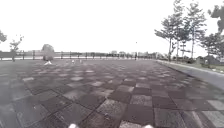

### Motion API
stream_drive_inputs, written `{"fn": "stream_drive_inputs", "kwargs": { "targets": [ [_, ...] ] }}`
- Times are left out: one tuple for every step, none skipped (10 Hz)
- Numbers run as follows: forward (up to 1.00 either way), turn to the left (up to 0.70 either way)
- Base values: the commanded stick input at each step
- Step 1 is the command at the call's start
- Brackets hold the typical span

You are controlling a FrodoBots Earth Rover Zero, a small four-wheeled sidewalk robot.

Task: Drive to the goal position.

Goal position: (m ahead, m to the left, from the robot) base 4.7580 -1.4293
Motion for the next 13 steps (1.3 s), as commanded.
{"fn": "stream_drive_inputs", "kwargs": {
  "targets": [
    [0.04,0.0],
    [0.49,0.0],
    [0.85,0.0],
    [0.85,0.0],
    [0.85,0.0],
    [0.85,0.0],
    [0.85,0.0],
    [0.85,0.0],
    [0.85,0.0],
    [0.85,0.0],
    [0.85,0.0],
    [0.85,-0.34],
    [0.85,-0.34]
  ]
}}
